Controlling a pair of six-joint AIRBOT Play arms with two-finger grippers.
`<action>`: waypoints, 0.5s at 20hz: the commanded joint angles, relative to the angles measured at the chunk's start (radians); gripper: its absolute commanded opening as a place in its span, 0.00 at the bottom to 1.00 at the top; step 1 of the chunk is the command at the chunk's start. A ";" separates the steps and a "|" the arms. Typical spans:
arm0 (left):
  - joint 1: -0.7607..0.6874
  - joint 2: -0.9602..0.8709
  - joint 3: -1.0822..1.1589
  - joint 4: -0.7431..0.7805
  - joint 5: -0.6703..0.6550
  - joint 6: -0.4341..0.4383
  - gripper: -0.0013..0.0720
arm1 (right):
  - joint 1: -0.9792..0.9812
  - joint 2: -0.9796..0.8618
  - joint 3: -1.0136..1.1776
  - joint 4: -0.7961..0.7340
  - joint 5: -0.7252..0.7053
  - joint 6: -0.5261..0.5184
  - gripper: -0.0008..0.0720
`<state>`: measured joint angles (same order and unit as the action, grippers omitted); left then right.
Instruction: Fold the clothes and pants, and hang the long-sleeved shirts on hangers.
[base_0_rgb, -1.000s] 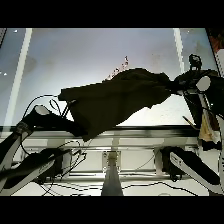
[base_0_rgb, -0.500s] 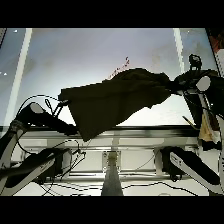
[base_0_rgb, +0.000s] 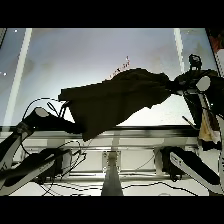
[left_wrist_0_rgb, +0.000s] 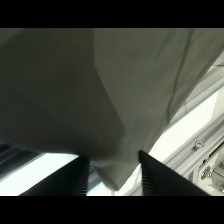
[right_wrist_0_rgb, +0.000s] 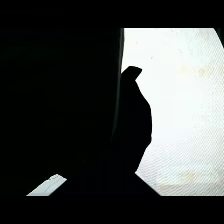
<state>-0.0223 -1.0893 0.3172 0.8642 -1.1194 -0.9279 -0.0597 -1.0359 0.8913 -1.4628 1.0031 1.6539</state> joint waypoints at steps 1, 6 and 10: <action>-0.060 -0.045 -0.002 0.002 0.055 0.011 0.43 | -0.001 0.001 0.000 0.000 0.003 0.000 0.02; -0.061 -0.045 0.091 -0.005 -0.005 0.077 0.03 | -0.001 0.002 0.008 0.000 -0.006 -0.001 0.02; -0.061 -0.045 0.372 -0.006 -0.136 0.106 0.03 | -0.001 0.006 0.117 0.004 -0.004 -0.053 0.02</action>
<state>-0.0814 -1.1343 0.5247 0.8783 -1.1481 -0.8478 -0.0597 -1.0328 0.9447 -1.4620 1.0012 1.6356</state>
